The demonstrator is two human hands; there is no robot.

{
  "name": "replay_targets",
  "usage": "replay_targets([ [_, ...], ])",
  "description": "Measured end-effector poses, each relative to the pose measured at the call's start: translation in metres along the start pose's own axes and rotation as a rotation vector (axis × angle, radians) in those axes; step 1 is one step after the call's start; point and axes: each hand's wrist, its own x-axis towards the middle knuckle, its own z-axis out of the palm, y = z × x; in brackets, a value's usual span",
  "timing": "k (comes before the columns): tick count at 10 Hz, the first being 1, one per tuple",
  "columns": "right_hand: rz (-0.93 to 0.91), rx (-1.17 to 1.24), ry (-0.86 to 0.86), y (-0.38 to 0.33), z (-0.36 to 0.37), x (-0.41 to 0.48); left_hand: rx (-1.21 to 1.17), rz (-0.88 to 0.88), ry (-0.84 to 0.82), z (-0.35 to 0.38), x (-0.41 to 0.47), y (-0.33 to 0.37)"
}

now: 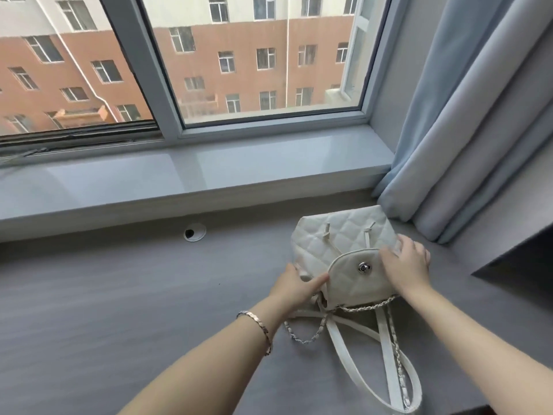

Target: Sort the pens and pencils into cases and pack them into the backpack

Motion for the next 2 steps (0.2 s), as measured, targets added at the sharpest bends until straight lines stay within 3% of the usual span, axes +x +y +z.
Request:
replay_targets([
  [1,-0.280,-0.021,0.099,-0.039,0.005,-0.014,0.335,-0.019,-0.098,-0.026,-0.009,-0.002],
  [2,-0.318,0.037,-0.090,-0.076,0.007,-0.021,0.468,-0.032,-0.098,-0.062,-0.020,0.007],
])
